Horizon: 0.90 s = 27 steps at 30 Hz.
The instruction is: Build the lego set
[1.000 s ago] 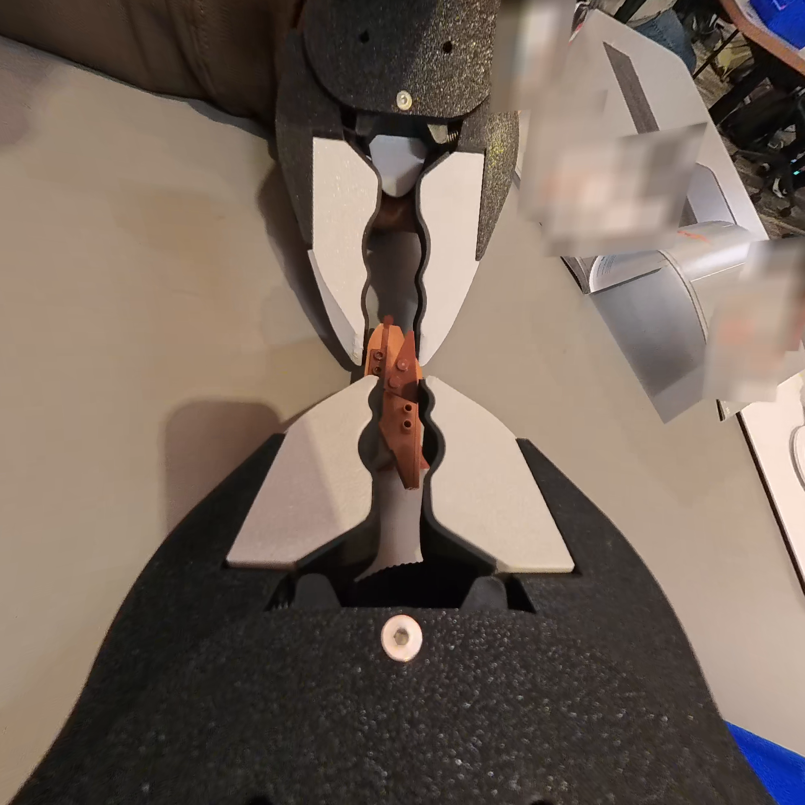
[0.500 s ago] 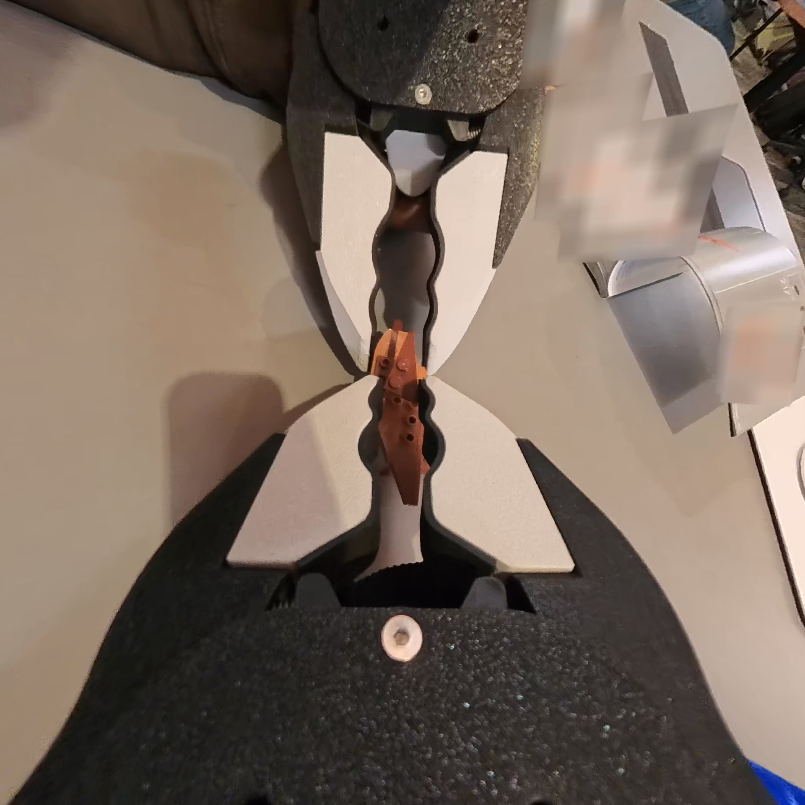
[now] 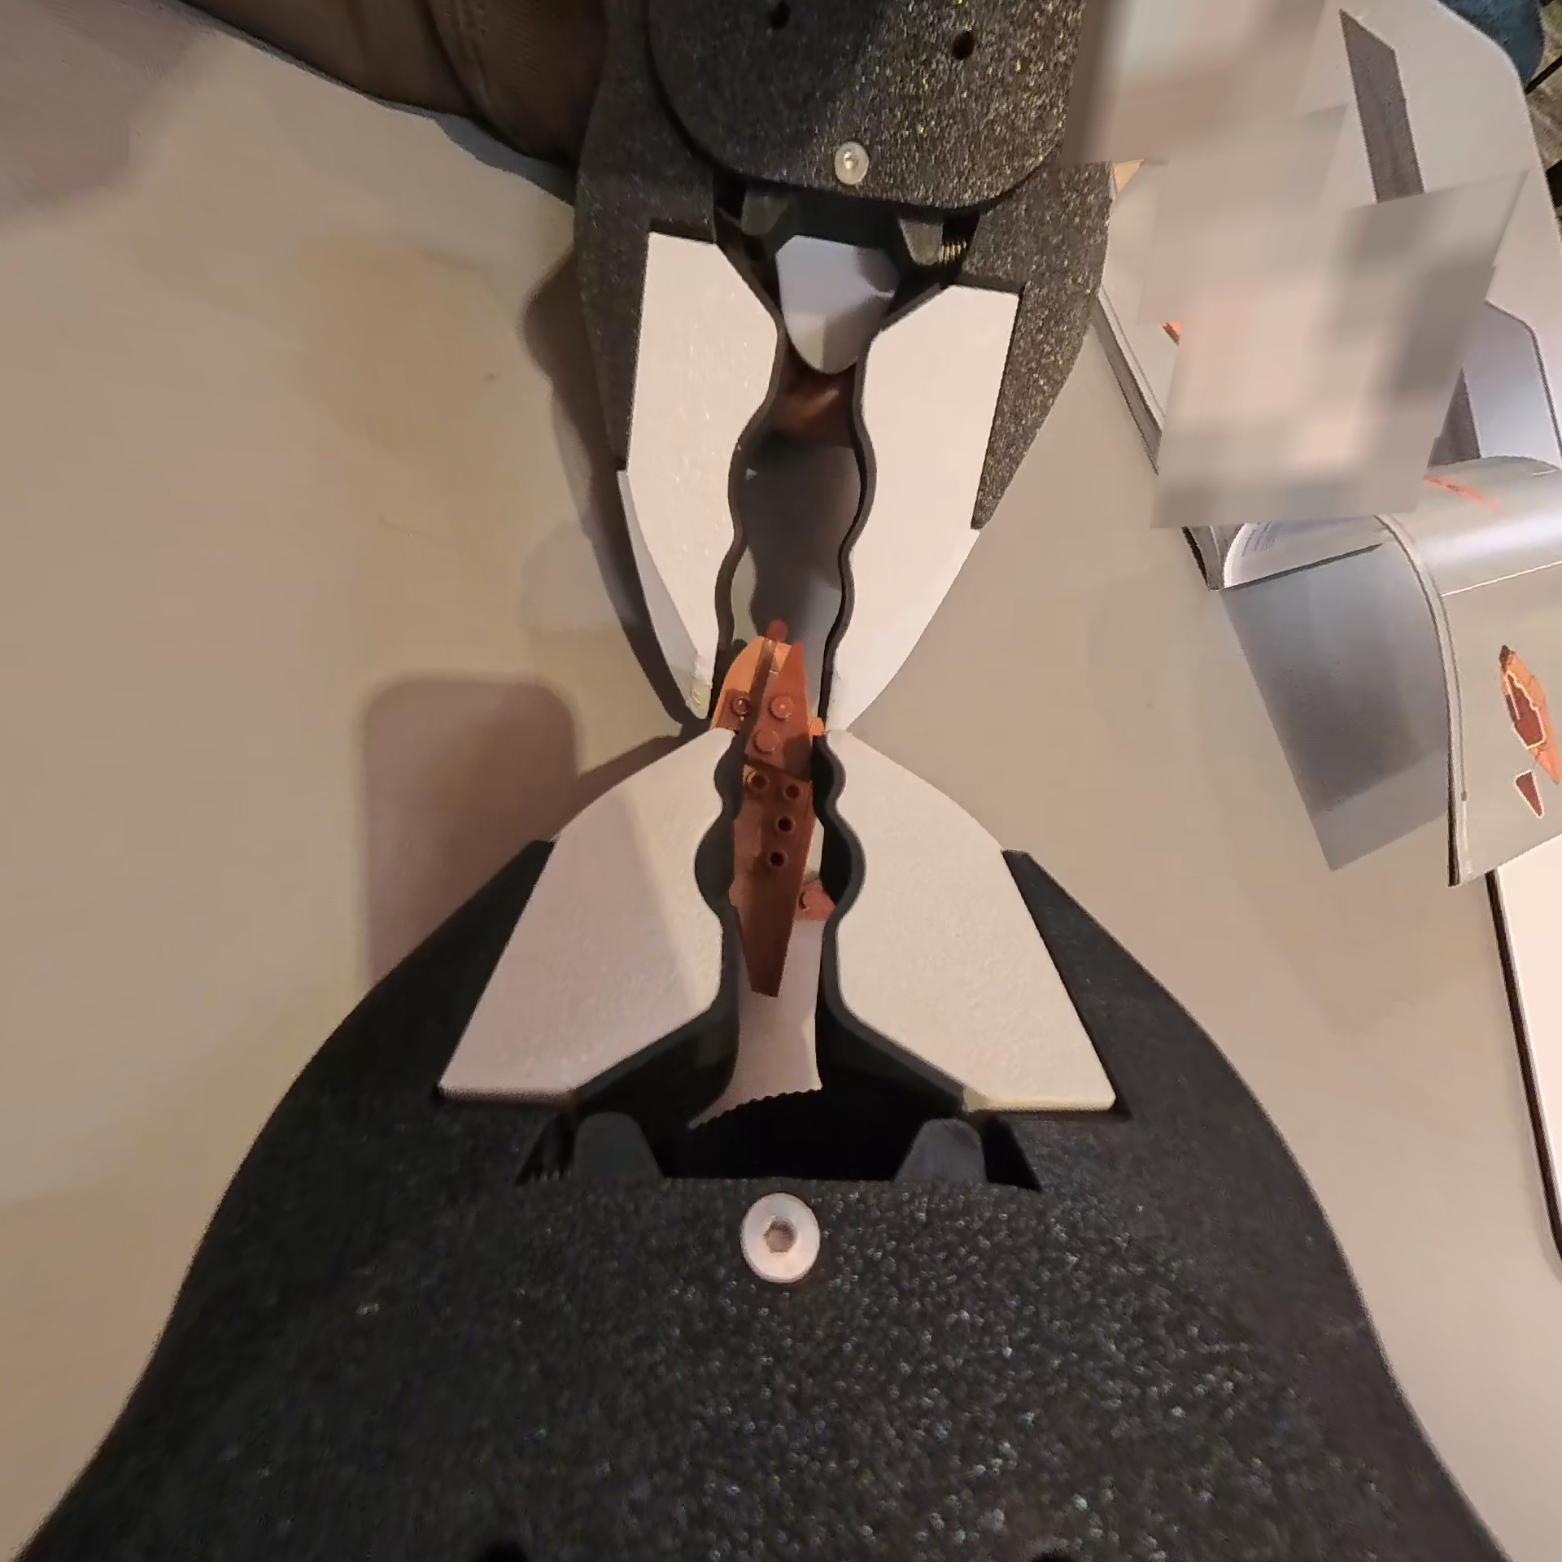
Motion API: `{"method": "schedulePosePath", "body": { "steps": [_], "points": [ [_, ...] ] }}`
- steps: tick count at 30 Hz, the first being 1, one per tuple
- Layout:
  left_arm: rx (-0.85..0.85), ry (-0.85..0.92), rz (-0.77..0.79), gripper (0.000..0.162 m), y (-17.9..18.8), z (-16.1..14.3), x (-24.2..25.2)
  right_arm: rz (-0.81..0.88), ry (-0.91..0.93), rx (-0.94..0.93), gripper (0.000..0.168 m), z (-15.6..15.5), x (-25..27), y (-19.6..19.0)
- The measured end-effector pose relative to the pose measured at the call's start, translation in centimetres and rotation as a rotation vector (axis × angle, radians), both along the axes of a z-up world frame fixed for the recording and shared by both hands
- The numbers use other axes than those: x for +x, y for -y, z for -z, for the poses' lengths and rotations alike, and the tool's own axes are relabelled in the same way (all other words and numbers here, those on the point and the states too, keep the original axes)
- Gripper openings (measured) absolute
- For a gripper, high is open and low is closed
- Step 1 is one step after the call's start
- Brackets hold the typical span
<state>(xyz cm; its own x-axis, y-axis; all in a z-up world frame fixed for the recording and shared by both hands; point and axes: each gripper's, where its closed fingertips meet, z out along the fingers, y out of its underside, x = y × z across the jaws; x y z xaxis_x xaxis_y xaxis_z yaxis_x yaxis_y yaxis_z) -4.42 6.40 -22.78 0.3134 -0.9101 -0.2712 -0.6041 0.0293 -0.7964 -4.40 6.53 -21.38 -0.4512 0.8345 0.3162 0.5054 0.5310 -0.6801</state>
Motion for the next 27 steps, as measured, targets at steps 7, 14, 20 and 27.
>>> {"method": "schedulePosePath", "body": {
  "steps": [7,14,20,27],
  "points": [
    [0.002,0.001,0.006,0.025,0.1,0.0,0.1,-0.006,-0.001,-0.014,0.017,0.0,0.0,0.0],
    [-0.006,0.026,-0.002,0.025,0.0,-0.3,-0.1,-0.009,-0.088,0.008,0.022,-1.3,0.5,0.0],
    [-0.006,0.050,-0.007,0.025,0.0,-0.6,-0.2,0.025,-0.158,0.028,0.022,-1.6,1.3,0.2],
    [-0.007,0.054,-0.005,0.025,0.0,-0.7,-0.2,0.003,-0.109,0.059,0.021,-0.3,1.6,1.2]
  ]
}}
